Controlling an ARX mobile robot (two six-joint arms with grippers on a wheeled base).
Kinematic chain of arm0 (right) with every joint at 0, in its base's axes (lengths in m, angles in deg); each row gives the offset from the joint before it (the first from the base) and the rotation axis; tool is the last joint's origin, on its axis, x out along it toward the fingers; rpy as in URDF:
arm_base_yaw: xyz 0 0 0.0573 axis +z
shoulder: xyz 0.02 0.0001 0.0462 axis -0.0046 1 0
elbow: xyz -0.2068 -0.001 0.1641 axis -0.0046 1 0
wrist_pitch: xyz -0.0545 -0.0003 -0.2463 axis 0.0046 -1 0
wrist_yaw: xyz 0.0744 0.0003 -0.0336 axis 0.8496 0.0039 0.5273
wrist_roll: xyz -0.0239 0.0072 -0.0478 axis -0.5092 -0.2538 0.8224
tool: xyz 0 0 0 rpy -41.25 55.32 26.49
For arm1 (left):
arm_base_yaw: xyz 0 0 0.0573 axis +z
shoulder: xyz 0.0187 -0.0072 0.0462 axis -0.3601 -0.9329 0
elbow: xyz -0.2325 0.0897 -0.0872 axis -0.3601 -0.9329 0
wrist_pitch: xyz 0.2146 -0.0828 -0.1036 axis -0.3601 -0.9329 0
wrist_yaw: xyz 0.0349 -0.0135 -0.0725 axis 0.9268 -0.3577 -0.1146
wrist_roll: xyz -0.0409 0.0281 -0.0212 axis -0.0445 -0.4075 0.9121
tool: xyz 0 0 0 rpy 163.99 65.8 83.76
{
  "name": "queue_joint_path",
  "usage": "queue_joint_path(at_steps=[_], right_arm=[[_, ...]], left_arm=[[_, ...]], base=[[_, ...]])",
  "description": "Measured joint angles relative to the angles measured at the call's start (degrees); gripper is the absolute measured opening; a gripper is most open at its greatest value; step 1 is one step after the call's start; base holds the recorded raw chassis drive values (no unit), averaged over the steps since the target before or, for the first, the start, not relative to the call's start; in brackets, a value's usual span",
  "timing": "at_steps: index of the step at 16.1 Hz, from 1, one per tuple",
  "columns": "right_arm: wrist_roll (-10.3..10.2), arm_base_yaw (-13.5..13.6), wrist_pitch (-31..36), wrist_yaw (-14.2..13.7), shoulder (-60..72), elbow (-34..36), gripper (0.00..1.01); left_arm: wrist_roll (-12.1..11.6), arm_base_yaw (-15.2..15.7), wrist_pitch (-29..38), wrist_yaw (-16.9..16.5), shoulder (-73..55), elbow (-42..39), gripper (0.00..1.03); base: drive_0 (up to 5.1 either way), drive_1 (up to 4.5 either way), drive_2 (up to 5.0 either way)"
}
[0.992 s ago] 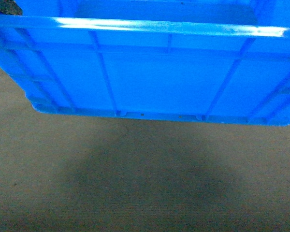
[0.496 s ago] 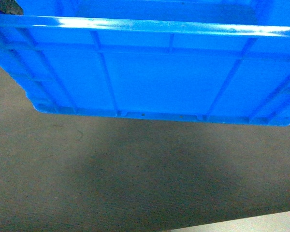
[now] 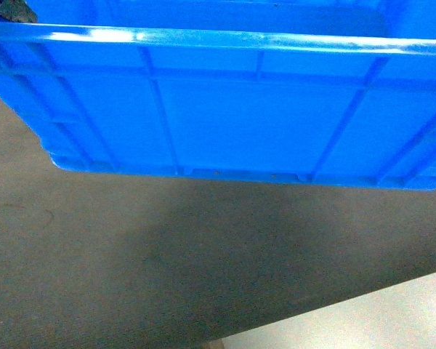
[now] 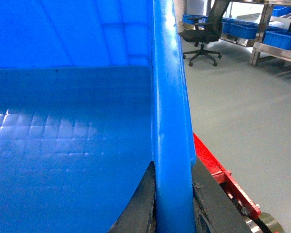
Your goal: Place box next to blue box on left shelf
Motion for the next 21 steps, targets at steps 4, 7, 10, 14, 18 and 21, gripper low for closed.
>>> queue_joint_path(at_steps=[4, 7, 10, 14, 18, 21], right_arm=[[0.0, 0.0, 0.0, 0.0, 0.0, 0.0, 0.09], [0.02, 0.0, 0.0, 0.0, 0.0, 0.0, 0.09], [0.02, 0.0, 0.0, 0.0, 0.0, 0.0, 0.09], [0.02, 0.0, 0.0, 0.0, 0.0, 0.0, 0.09], [0.02, 0.0, 0.0, -0.02, 0.0, 0.0, 0.09], [0.02, 0.0, 0.0, 0.0, 0.0, 0.0, 0.09]], left_arm=[[0.0, 0.0, 0.0, 0.0, 0.0, 0.0, 0.1], [0.0, 0.0, 0.0, 0.0, 0.0, -0.02, 0.1], [0.0, 0.0, 0.0, 0.0, 0.0, 0.0, 0.1], [0.02, 0.0, -0.02, 0.0, 0.0, -0.02, 0.1], [0.02, 0.0, -0.02, 0.0, 0.0, 0.0, 0.1], [0.0, 0.0, -0.04, 0.02, 0.0, 0.0, 0.1]], base=[[-1.6, -1.59, -1.6], [-1.5, -1.53, -1.5], [-1.5, -1.52, -1.5], [-1.5, -1.53, -1.5], [-1.5, -1.51, -1.5], [-1.5, -1.54, -1.5]])
